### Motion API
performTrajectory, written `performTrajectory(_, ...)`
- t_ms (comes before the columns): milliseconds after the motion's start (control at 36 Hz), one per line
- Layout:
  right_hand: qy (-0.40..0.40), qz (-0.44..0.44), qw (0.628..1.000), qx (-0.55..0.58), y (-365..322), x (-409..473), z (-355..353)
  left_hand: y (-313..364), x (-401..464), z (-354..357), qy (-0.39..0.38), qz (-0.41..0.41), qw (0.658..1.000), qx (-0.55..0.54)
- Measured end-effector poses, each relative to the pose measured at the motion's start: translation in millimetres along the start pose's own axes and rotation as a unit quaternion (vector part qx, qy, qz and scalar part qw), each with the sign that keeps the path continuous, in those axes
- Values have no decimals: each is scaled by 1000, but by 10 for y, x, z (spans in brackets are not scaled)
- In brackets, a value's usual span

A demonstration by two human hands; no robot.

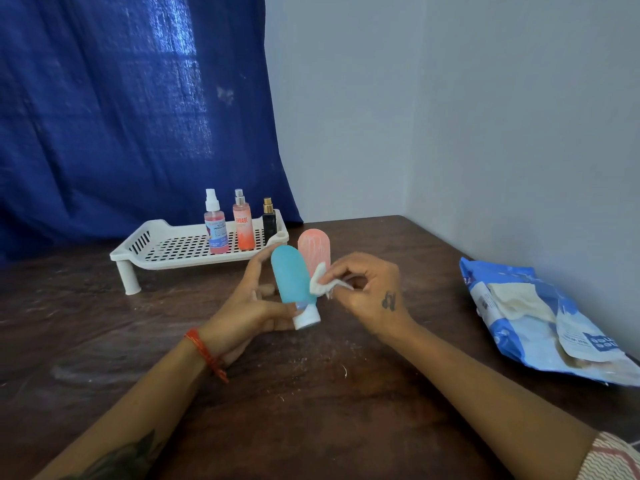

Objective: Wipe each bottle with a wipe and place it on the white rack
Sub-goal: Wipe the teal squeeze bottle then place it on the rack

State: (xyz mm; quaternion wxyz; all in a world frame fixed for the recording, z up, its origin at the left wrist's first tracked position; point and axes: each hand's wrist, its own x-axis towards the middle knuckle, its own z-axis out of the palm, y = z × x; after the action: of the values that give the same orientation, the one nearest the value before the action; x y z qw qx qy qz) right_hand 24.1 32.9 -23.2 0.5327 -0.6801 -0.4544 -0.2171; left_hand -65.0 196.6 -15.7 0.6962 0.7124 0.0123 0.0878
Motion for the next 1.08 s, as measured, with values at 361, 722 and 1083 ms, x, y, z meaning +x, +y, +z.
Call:
performTrajectory(361, -124, -225, 948, -190, -153, -83, 90, 48, -5, 62, 90, 0, 992, -89)
performTrajectory(722, -63, 287, 949, 118, -243, -11, 126, 87, -5, 111, 119, 99, 983, -96)
performTrajectory(1083, -85, 540, 658, 518, -376, 62, 91, 10, 9, 134, 144, 237, 960, 49)
